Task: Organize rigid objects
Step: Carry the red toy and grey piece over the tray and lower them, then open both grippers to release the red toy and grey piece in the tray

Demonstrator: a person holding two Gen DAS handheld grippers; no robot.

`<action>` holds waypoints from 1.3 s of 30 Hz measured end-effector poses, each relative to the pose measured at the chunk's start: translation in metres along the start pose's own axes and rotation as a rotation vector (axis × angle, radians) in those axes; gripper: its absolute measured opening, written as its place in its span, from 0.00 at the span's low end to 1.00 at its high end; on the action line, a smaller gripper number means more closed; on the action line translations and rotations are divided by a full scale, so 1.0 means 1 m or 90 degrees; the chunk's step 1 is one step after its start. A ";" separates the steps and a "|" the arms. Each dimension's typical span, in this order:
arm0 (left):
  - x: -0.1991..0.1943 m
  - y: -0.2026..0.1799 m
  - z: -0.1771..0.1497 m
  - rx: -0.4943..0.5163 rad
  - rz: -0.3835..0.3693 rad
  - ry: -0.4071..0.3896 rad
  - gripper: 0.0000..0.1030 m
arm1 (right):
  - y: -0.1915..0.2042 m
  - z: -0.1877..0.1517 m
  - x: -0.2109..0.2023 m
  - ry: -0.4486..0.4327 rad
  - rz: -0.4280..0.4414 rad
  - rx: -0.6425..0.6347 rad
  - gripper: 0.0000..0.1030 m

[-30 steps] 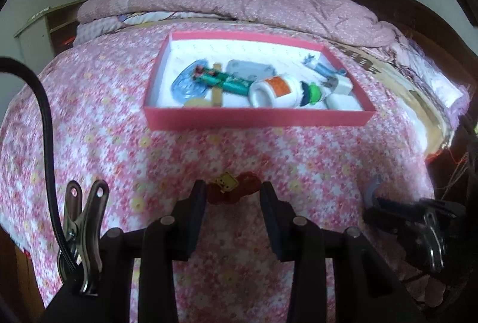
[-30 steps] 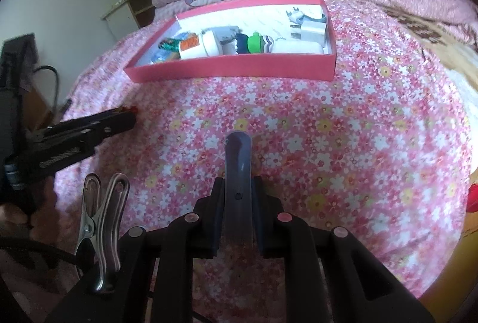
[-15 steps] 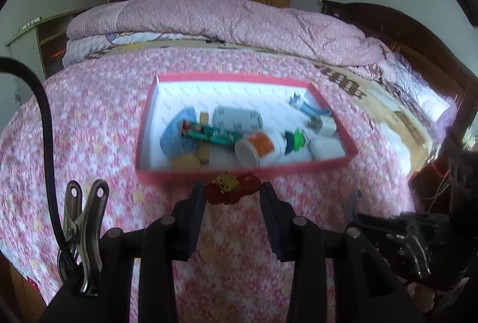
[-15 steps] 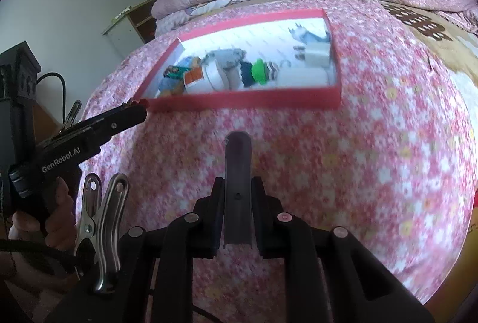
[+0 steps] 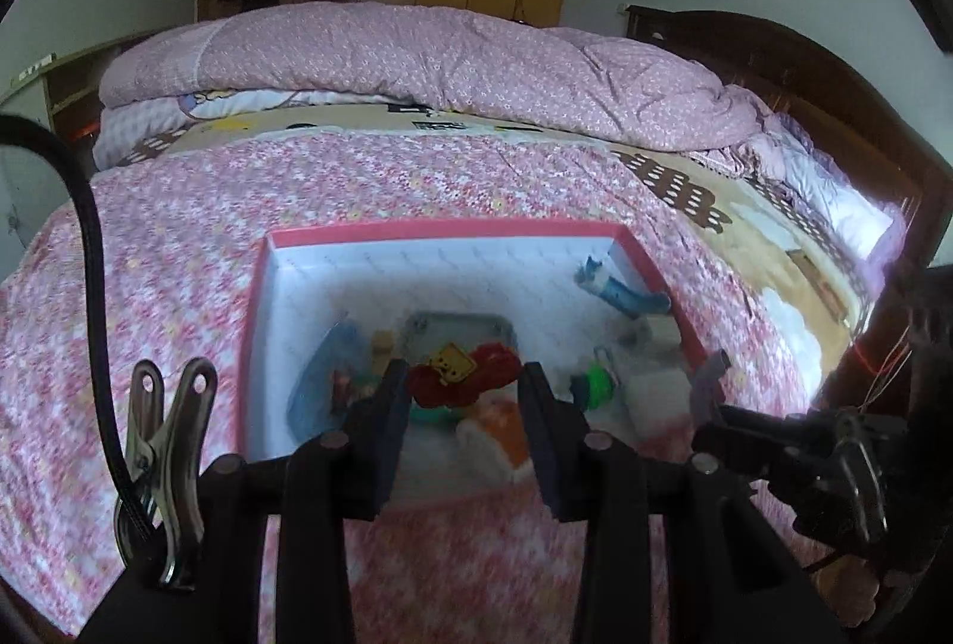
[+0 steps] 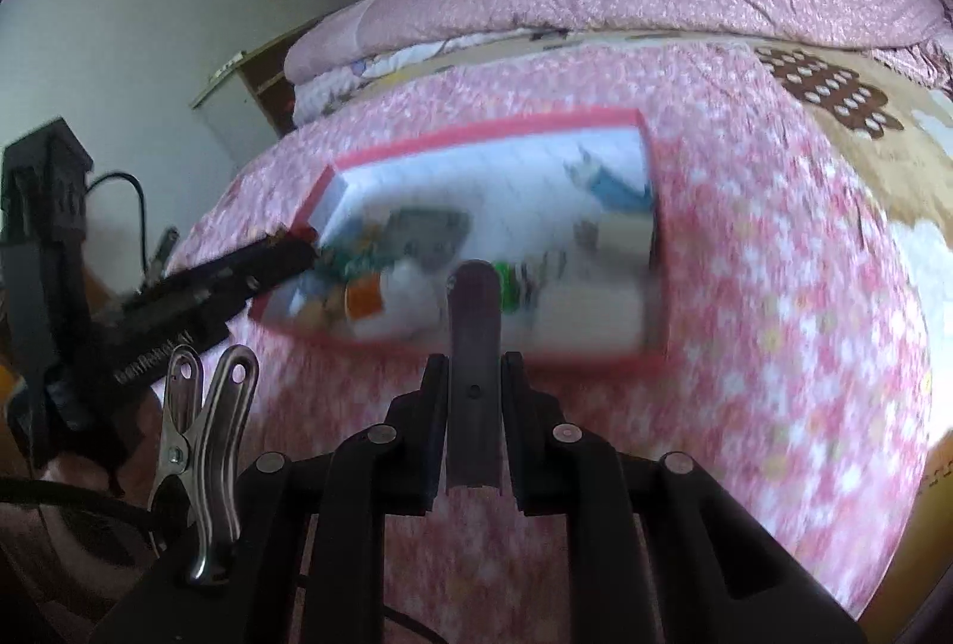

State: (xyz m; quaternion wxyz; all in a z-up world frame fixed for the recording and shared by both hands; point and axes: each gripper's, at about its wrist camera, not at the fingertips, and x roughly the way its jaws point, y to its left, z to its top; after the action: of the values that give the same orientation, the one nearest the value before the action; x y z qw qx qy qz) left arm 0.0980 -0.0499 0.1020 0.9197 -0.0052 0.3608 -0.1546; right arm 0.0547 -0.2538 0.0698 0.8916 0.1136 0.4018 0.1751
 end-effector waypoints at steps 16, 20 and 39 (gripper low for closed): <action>0.062 0.019 0.044 -0.047 0.037 0.004 0.38 | -0.026 0.062 0.063 -0.014 0.045 0.014 0.18; 0.076 0.023 0.046 -0.042 0.051 0.003 0.38 | -0.033 0.066 0.081 -0.008 0.059 0.025 0.18; 0.069 0.009 0.035 -0.033 0.093 0.005 0.49 | -0.032 0.052 0.067 -0.026 0.029 0.048 0.33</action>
State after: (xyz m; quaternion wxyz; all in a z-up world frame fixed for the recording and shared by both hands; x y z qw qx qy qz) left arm 0.1719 -0.0646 0.0809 0.9268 -0.0019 0.3674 -0.0778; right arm 0.1428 -0.2597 0.0473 0.8906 0.1597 0.3870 0.1778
